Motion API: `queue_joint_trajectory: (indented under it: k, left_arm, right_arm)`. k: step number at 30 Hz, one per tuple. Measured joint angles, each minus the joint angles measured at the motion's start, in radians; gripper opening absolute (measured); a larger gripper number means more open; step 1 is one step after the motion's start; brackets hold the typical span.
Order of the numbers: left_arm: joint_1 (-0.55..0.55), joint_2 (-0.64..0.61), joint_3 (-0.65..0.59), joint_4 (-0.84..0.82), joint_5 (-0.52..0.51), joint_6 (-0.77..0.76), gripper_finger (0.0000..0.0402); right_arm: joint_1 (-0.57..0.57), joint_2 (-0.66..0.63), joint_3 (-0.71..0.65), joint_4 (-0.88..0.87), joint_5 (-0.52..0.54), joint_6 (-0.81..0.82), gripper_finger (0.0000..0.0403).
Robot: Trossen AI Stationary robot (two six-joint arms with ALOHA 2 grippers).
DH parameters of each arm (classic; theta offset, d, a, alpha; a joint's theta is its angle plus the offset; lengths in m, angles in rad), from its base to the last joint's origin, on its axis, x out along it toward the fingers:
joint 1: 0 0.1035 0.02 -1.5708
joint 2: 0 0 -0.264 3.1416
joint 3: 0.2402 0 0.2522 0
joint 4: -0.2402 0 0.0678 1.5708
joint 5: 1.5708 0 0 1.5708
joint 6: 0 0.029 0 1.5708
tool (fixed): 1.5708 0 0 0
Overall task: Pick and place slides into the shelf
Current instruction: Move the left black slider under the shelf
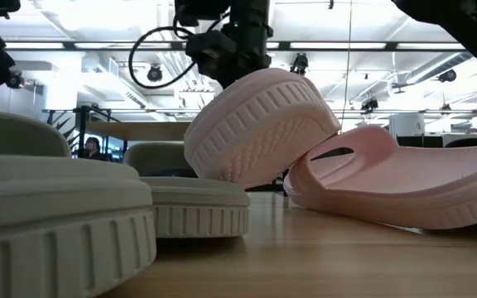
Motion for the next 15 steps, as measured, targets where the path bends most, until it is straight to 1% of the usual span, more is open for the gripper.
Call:
queue_joint_trajectory:
  k: [4,8,12,15]
  left_arm:
    - [0.013,0.001,0.000,0.112,-0.052,-0.006,0.0072]
    - [0.062,-0.004,0.000,0.235,-0.125,-0.006,0.0072]
    - [0.121,0.001,0.000,0.274,-0.184,-0.023,0.0072]
    - [0.153,0.011,0.000,0.275,-0.234,-0.117,0.0072]
  right_arm:
    - [0.000,0.000,-0.001,0.033,-0.007,-0.105,0.0065]
    - [0.000,0.000,-0.001,0.008,-0.074,-0.292,0.0059]
    - [0.000,0.000,-0.003,0.007,-0.094,-0.443,0.0059]
    - [0.000,0.000,-0.005,0.008,-0.095,-0.508,0.0059]
